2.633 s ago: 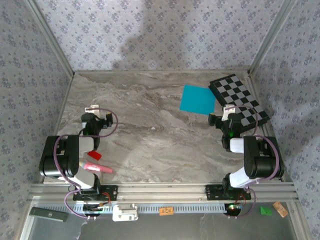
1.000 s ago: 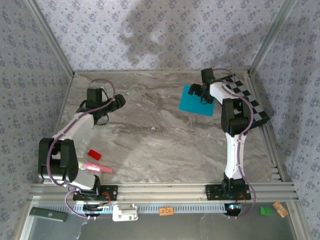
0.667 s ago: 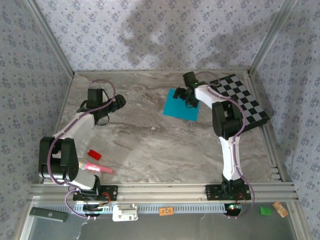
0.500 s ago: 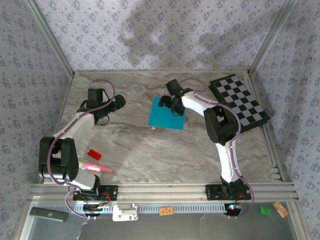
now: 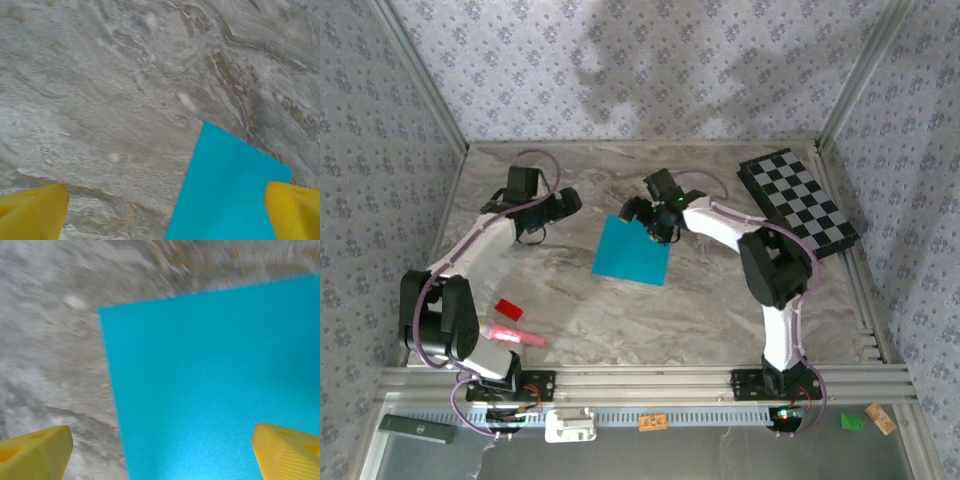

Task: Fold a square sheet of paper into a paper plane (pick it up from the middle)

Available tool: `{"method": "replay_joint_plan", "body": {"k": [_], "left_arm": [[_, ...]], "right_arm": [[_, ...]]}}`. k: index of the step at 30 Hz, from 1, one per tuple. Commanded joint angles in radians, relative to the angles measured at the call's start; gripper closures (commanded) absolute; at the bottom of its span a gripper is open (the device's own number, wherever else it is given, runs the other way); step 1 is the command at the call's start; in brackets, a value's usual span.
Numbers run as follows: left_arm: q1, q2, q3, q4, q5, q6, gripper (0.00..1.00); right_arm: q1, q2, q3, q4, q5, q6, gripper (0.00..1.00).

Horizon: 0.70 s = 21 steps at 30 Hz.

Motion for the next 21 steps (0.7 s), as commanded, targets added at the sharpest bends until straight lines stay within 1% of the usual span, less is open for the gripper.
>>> {"method": "replay_joint_plan", "body": {"k": [1,2,4,8,11,13,16,21], "left_arm": [[-0.082,0.059,0.075,-0.151,-0.082,0.018,0.00],[-0.112,0.080,0.093,-0.166,-0.094,0.029,0.00],[-0.165,0.131,0.136,-0.207,-0.110,0.046,0.00],[-0.275,0.270,0.262,-0.303,-0.114,0.085,0.00],[-0.345,0.371,0.368,-0.410,-0.143,0.121,0.00],[-0.382,0.444,0.448,-0.466,-0.169,0.141,0.02],[-0.418,0.537,0.549,-0.527,-0.188,0.157,0.06],[-0.433,0.660,0.680,-0.593,-0.146,0.148,0.12]], "right_arm": [[-0.051,-0.142,-0.060,0.058,0.063,-0.123,0.02],[-0.071,-0.166,-0.094,0.064,0.084,-0.156,0.00],[-0.117,-0.209,-0.152,0.080,0.118,-0.216,0.00],[-0.202,-0.261,-0.219,0.039,0.165,-0.317,0.00],[-0.251,-0.287,-0.244,0.029,0.172,-0.358,0.00],[-0.288,-0.300,-0.301,0.033,0.169,-0.359,0.00],[-0.334,-0.306,-0.328,0.041,0.150,-0.359,0.00],[-0.367,-0.303,-0.350,0.050,0.126,-0.357,0.00]]}}
